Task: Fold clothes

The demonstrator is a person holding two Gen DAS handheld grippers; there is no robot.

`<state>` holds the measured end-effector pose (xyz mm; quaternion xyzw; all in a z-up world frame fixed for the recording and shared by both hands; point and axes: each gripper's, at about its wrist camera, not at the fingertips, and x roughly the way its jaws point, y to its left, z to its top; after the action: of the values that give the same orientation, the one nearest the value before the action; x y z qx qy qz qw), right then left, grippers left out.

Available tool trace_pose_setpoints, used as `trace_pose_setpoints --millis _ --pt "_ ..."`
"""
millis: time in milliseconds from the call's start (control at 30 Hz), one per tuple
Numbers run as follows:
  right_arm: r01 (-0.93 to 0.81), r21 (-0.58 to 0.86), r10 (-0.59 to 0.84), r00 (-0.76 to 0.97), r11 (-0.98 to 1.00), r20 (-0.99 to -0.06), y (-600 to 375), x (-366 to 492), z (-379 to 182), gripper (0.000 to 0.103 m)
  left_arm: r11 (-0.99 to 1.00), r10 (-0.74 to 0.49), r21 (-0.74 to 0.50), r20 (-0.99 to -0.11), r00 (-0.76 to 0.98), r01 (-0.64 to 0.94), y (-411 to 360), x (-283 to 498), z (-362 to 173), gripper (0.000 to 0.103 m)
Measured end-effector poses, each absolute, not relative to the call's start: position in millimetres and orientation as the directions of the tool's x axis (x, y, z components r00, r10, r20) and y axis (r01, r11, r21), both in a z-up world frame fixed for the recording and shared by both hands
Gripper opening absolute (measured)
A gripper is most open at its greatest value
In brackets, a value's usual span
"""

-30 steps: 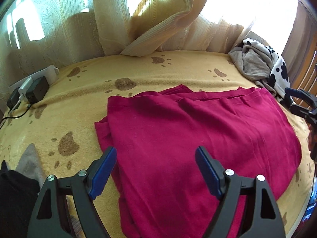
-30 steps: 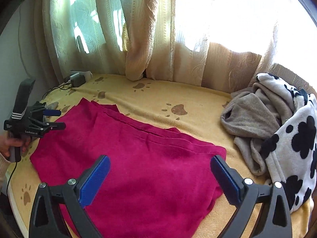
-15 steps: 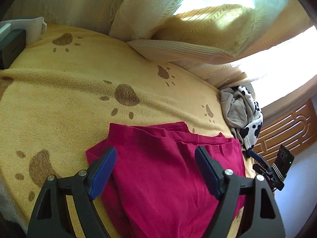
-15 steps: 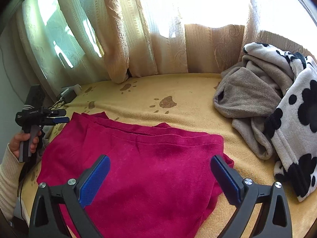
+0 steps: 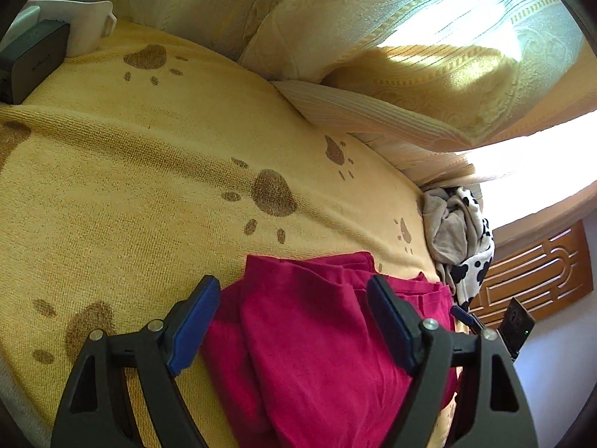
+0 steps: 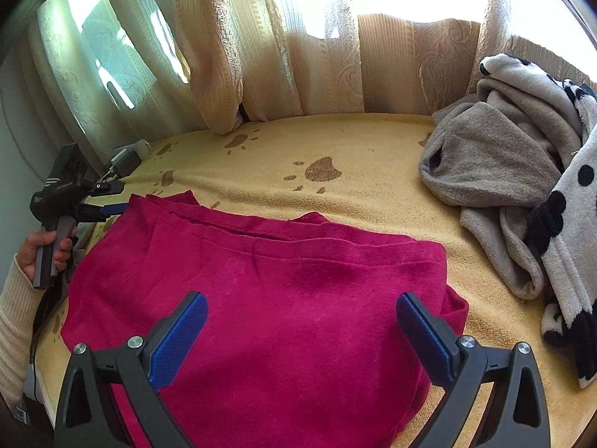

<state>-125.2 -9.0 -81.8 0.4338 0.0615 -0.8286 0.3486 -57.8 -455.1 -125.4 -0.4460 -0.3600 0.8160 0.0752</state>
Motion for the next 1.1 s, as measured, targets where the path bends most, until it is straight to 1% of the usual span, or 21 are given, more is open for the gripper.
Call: trace_pose_setpoints --millis 100,167,200,300,333,400,467,500,533,567,633,767,967,1100 --pt "0.62 0.147 -0.484 -0.42 -0.771 -0.768 -9 -127 -84 0.103 -0.72 0.468 -0.671 -0.657 -0.591 0.176 -454 -60 -125 0.083" --pt "0.609 0.105 -0.453 -0.453 -0.787 -0.768 -8 -129 -84 0.103 -0.728 0.47 -0.665 -0.661 -0.585 0.165 -451 -62 -124 0.08" --pt "0.602 0.087 -0.437 -0.464 -0.794 -0.771 -7 -132 -85 0.103 -0.734 0.47 -0.66 -0.665 -0.581 0.161 -450 -63 -124 0.077" --pt "0.593 0.078 -0.414 -0.455 -0.801 -0.789 -8 -139 -92 0.103 -0.776 0.435 -0.61 -0.701 -0.565 0.16 -446 -65 -123 0.06" --pt "0.595 0.066 -0.401 -0.45 -0.801 -0.798 -10 -139 -95 0.103 -0.786 0.427 -0.598 -0.71 -0.56 0.158 -446 -65 -124 0.056" --pt "0.6 0.043 -0.375 -0.441 -0.799 -0.815 -13 -140 -103 0.103 -0.791 0.426 -0.592 -0.714 -0.556 0.154 -448 -64 -125 0.054" --pt "0.605 0.02 -0.357 -0.441 -0.796 -0.824 -16 -140 -108 0.103 -0.796 0.42 -0.586 -0.717 -0.556 0.155 -450 -62 -125 0.045" --pt "0.605 0.015 -0.356 -0.449 -0.796 -0.82 -17 -139 -108 0.103 -0.803 0.409 -0.575 -0.723 -0.556 0.158 -451 -61 -126 0.035" --pt "0.602 0.014 -0.359 -0.457 -0.798 -0.814 -16 -139 -105 0.103 -0.81 0.397 -0.564 -0.73 -0.556 0.162 -452 -60 -126 0.02" --pt "0.599 0.015 -0.363 -0.464 -0.8 -0.808 -16 -140 -103 0.103 -0.816 0.386 -0.554 -0.734 -0.558 0.165 -453 -59 -127 0.014" --pt "0.596 0.018 -0.374 -0.48 -0.803 -0.794 -17 -142 -95 0.103 -0.82 0.381 -0.551 -0.729 -0.569 0.157 -453 -57 -125 0.008" --pt "0.596 0.011 -0.379 -0.496 -0.803 -0.781 -22 -146 -88 0.103 -0.832 0.36 -0.539 -0.706 -0.61 0.132 -450 -54 -114 0.006" --pt "0.599 -0.066 -0.346 -0.546 -0.798 -0.763 -30 -145 -89 0.103 -0.855 0.328 -0.511 -0.666 -0.67 0.09 -444 -49 -92 0.005" --pt "0.575 -0.168 -0.238 -0.563 -0.801 -0.792 -35 -158 -105 0.103 -0.898 0.234 -0.416 -0.727 -0.645 0.143 -443 -50 -95 0.005"
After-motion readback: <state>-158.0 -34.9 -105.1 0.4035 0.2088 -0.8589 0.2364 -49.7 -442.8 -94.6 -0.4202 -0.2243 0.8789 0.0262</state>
